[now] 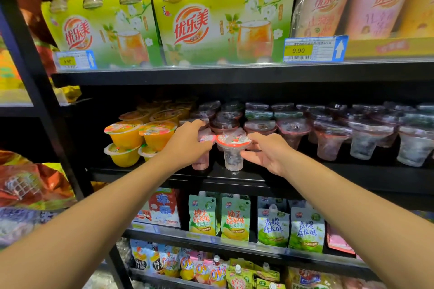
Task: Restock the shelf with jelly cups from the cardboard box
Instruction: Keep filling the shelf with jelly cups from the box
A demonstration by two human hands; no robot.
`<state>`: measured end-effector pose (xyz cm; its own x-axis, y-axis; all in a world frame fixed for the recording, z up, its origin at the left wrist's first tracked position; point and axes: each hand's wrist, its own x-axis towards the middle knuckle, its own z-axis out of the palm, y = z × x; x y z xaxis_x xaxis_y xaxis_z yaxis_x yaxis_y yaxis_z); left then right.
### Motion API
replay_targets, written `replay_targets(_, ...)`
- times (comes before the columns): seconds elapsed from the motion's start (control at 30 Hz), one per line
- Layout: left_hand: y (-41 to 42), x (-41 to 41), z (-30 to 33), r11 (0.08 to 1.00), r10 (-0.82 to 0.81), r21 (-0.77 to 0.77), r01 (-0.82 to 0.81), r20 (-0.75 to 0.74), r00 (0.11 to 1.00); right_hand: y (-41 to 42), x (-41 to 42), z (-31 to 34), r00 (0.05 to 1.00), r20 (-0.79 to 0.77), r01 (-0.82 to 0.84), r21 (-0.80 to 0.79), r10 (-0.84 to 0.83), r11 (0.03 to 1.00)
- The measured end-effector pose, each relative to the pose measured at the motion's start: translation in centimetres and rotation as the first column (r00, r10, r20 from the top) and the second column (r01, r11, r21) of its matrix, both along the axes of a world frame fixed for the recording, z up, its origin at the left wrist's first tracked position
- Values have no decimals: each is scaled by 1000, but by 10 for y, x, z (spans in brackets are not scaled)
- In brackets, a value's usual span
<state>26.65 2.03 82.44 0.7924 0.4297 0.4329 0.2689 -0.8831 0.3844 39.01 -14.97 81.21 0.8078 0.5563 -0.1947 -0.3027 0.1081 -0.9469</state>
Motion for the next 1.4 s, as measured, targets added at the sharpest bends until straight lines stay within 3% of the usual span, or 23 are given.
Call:
replay_targets(0.2, -4, -9, -8, 1000, -17, 5, 17, -19, 1000, -8, -4, 0, 999, 39, -33, -90, 37, 995)
replay_targets(0.43, -16, -44, -20, 995, -47, 92, 34, 138, 989, -18, -20, 1, 1000, 24, 7, -82, -5, 997)
replay_targets(0.6, -21, -82, -46, 990, -45, 143, 14, 215, 976, -31, -41, -8, 989, 123, 103, -124, -88, 987)
replay_targets(0.77, -27, -110, -76, 998, -46, 56, 42, 68, 997, -37, -82, -23, 950, 301, 132, -160, -80, 978)
replay_targets(0.9, -33, -125, -98, 996, -91, -23, 91, -19, 996, -35, -115, -46, 842, 539, 139, -254, 21, 957)
replay_targets(1.03, -40, -144, -123, 992, -100, -80, 94, -79, 992, -37, -144, -76, 660, 720, 127, -389, 215, 912)
replay_targets(1.23, -46, -161, -160, 986, -77, -157, 55, -142, 987, -40, -164, -122, 508, 725, 107, -589, 465, 801)
replay_targets(1.4, -56, -164, -191, 981, -34, -192, -4, -196, 980, -37, -161, -165, 395, 710, 62, -653, 583, 754)
